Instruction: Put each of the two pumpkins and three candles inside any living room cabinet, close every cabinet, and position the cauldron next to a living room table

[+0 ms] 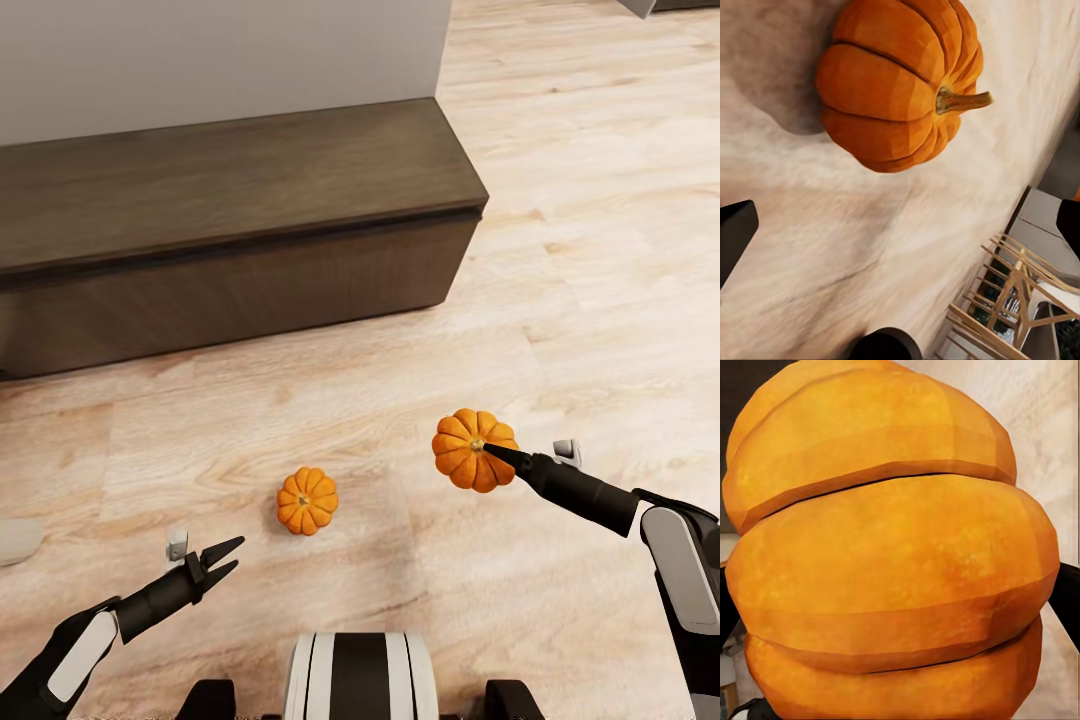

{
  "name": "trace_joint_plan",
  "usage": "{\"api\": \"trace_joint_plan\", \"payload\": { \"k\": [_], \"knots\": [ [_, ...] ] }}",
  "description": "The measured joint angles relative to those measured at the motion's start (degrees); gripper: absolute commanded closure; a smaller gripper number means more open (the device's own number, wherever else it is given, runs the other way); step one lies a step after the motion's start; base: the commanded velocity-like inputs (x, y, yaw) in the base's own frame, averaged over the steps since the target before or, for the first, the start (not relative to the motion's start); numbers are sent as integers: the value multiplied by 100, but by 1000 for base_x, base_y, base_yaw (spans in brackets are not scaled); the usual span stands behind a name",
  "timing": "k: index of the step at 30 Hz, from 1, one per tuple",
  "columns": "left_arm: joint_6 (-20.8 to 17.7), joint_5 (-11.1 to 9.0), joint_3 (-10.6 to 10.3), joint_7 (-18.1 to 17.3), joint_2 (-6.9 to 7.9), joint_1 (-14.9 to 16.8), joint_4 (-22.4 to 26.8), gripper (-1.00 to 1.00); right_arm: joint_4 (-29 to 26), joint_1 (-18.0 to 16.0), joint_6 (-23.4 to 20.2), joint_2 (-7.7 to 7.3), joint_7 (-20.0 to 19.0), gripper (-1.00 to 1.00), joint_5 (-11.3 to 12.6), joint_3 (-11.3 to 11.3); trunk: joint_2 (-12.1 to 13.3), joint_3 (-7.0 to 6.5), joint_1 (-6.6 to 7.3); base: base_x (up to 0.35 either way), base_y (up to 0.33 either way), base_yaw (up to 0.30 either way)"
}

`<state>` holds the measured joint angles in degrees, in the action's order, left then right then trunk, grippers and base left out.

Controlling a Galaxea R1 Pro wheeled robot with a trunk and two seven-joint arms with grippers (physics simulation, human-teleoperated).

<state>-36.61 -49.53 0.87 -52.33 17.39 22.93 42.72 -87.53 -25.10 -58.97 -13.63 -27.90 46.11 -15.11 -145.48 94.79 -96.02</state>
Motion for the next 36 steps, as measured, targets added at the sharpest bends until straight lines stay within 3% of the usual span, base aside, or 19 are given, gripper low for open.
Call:
{"api": "trace_joint_plan", "payload": {
  "k": [11,18,23,36],
  "knots": [
    [1,0,1,-3,-2,0,0,-100,0,0,0,0,0,100,0,-1,-15,244,-28,0,0,0],
    [-6,-8,15,-96,6,0,0,-100,0,-1,-1,0,-1,100,10,-1,-15,244,-28,0,0,0],
    [0,-1,148,-121,9,0,0,-100,0,0,-1,0,-1,100,9,-1,-15,245,-28,15,0,0],
    [1,11,205,-104,9,0,0,-100,0,-1,-1,-2,-7,100,11,-1,-15,244,-25,143,-68,0]
  ]
}}
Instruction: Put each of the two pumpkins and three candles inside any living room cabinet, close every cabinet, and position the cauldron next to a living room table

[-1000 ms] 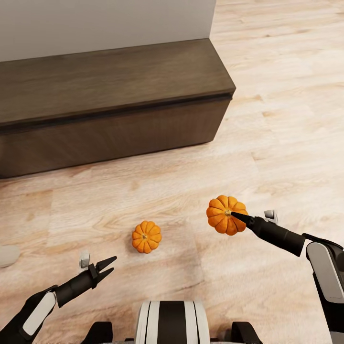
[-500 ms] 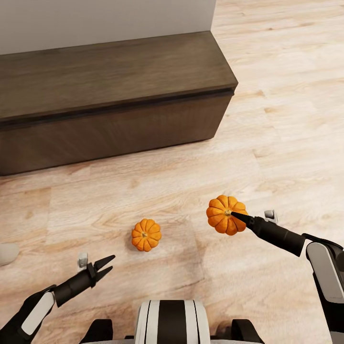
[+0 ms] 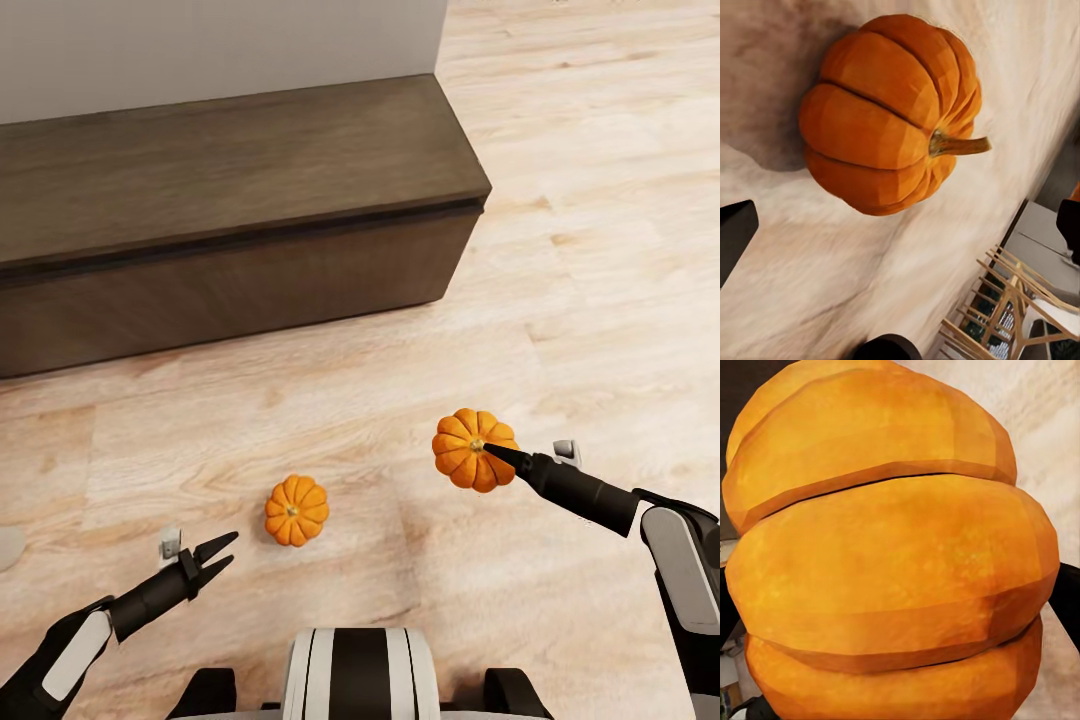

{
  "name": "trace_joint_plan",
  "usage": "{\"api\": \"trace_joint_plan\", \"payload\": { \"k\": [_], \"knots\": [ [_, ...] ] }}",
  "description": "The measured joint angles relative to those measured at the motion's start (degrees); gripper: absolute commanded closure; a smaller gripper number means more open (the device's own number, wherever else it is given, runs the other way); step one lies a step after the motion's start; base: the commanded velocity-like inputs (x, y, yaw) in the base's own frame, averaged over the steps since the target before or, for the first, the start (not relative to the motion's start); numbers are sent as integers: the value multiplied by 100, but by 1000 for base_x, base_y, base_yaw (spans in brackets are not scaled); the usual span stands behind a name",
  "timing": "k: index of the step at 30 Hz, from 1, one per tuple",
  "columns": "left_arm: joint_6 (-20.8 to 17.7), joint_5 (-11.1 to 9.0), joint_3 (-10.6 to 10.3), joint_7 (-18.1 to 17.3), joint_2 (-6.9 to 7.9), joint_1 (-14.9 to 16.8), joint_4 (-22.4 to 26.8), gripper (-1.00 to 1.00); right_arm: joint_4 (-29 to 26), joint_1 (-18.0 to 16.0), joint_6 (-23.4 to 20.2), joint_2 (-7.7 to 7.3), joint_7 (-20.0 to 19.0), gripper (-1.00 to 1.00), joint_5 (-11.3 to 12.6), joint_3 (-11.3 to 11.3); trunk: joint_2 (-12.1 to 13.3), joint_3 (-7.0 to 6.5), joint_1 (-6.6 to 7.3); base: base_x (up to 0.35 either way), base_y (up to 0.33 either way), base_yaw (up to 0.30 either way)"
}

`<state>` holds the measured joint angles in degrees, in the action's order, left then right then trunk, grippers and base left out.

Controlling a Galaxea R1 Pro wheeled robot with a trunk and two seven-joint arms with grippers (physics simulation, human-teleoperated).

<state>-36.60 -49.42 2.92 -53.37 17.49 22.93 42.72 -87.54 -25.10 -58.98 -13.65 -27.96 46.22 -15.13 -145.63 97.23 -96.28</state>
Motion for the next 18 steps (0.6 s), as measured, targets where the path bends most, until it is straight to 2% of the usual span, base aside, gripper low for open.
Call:
{"api": "trace_joint_plan", "payload": {
  "k": [5,12,18],
  "knots": [
    [0,1,-3,1,-1,1,-2,-100,-1,0,0,-1,-1,100,-4,-6,0,0,-1,220,-60,0],
    [0,-5,-3,-2,0,0,0,-100,-2,0,0,-7,-3,100,8,-6,0,0,-3,24,-25,0],
    [0,-12,-1,-4,-1,1,-2,-100,-5,0,1,-7,-2,100,-3,-5,0,0,-3,1,-122,0]
  ]
}}
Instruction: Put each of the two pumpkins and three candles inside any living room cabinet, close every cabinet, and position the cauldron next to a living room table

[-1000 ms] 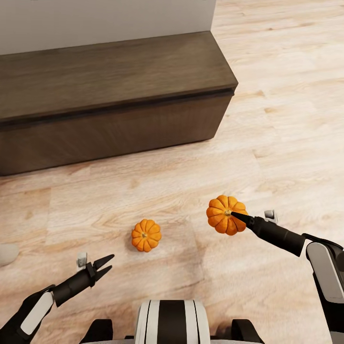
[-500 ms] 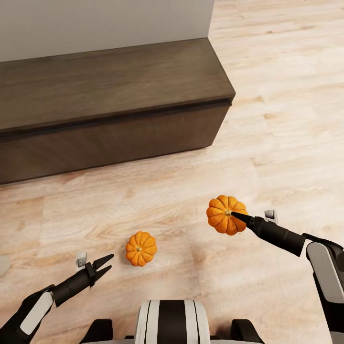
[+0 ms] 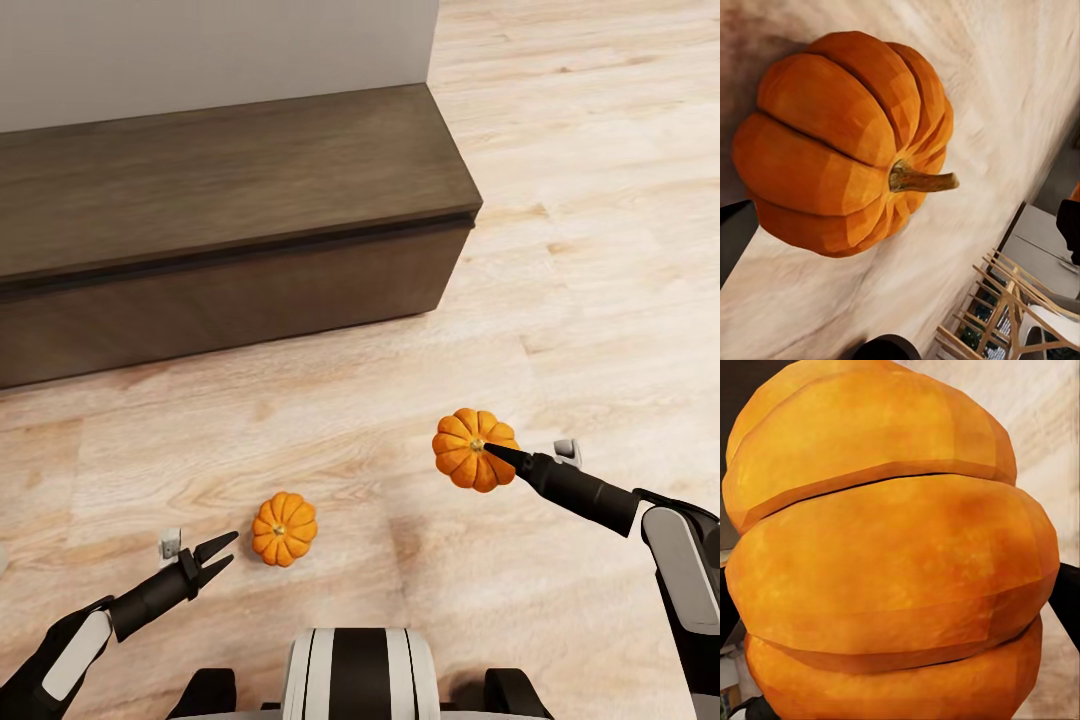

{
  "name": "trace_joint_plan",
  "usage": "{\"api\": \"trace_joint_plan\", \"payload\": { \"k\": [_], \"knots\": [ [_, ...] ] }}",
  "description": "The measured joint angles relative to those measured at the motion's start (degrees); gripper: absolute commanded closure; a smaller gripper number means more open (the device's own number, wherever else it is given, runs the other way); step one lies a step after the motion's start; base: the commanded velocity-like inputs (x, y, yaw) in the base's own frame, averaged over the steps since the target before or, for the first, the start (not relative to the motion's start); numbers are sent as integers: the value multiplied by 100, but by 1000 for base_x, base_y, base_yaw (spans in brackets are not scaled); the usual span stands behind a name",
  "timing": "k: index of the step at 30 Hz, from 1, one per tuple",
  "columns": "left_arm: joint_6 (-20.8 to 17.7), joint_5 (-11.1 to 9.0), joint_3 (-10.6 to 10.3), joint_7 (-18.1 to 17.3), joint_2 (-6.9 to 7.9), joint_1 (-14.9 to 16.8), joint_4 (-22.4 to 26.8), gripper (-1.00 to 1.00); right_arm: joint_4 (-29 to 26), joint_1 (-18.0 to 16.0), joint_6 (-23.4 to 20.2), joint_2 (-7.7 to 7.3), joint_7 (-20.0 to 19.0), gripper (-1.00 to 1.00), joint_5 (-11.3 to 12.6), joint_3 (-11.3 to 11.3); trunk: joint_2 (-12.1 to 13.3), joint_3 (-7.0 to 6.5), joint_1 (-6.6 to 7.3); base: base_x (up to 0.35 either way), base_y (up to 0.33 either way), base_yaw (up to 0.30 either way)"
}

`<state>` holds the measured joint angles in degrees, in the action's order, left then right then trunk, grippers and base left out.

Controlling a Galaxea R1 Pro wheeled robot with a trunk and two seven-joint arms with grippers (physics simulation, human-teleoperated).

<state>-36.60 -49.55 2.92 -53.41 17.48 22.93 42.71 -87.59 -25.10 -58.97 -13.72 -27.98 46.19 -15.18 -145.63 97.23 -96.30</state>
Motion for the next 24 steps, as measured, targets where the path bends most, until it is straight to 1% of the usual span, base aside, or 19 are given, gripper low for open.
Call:
{"api": "trace_joint_plan", "payload": {
  "k": [12,17,22,24],
  "knots": [
    [0,0,7,0,0,-1,0,-100,-3,0,-1,0,-1,100,11,4,0,0,0,0,-11,0],
    [13,4,17,79,0,-1,-47,-100,-1,0,-2,0,-1,100,12,1,0,0,0,0,0,0],
    [27,38,163,164,-4,-1,-281,-100,-1,0,-3,0,-34,100,18,-3,0,0,0,0,0,0],
    [31,45,204,354,-9,-1,-316,-100,-1,0,-2,0,-83,100,16,-2,0,0,0,0,0,0]
  ]
}}
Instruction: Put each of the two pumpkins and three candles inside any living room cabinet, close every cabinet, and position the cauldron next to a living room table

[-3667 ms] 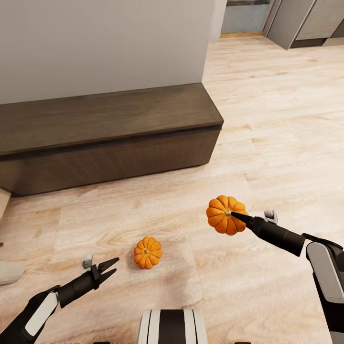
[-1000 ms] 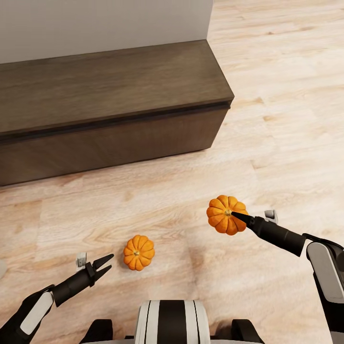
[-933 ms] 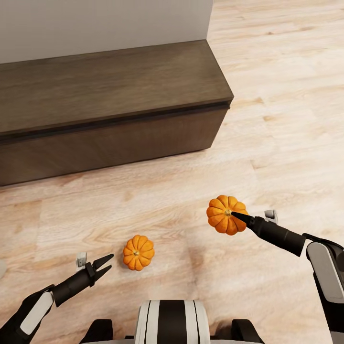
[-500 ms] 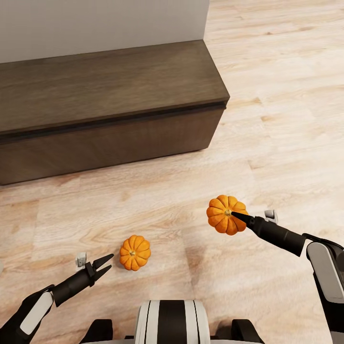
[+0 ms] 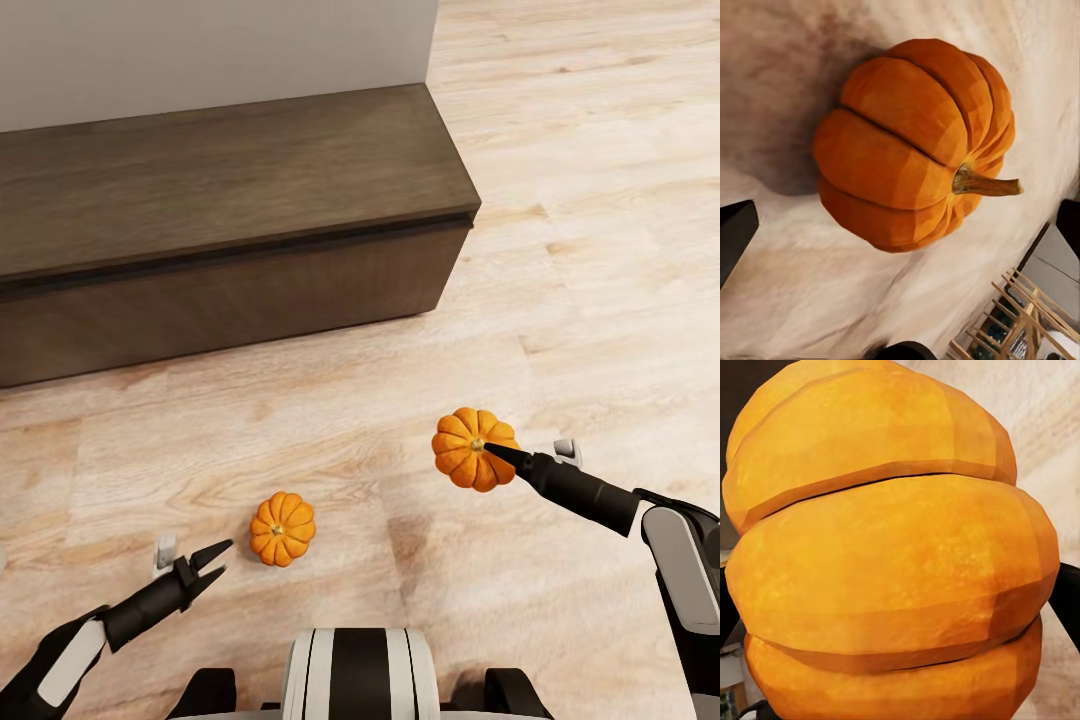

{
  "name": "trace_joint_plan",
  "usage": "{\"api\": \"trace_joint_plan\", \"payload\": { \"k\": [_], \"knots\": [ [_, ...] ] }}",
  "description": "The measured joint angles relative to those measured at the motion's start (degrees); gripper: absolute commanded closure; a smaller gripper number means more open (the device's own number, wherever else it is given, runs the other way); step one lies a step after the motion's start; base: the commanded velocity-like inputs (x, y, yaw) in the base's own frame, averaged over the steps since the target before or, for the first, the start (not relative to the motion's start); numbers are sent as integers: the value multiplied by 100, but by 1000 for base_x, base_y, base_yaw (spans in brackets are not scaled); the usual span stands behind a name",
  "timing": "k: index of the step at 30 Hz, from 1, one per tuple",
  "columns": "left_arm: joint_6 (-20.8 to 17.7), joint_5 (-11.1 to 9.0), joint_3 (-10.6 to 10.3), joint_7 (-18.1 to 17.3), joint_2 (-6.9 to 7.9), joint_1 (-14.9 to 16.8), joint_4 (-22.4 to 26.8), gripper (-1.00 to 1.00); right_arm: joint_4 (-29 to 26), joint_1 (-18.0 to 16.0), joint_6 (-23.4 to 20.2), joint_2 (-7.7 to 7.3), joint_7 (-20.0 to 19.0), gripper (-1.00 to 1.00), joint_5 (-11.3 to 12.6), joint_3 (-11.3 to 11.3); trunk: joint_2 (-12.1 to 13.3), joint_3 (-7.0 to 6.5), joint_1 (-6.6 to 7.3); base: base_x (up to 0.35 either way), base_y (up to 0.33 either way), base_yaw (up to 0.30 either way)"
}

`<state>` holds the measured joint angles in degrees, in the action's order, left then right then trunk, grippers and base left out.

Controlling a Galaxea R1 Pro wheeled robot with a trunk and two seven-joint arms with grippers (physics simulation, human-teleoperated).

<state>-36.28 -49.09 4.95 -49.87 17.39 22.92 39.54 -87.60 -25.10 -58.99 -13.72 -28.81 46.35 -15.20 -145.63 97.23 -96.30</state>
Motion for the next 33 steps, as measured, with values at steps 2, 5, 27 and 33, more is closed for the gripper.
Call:
{"api": "trace_joint_plan", "payload": {
  "k": [2,5,27,33],
  "knots": [
    [24,-18,16,212,-9,0,-15,-100,3,0,0,1,-25,100,-1,0,0,0,0,0,0,0],
    [75,-36,24,330,-18,0,-21,-100,5,0,1,5,-37,100,-4,0,0,0,0,0,0,0],
    [109,-40,27,394,-45,1,-26,-100,5,0,1,9,-42,100,-5,-2,0,0,1,11,-52,0],
    [109,-43,35,394,-42,0,-25,-100,6,0,4,1,-43,100,-7,-2,0,0,0,48,-58,0]
  ]
}}
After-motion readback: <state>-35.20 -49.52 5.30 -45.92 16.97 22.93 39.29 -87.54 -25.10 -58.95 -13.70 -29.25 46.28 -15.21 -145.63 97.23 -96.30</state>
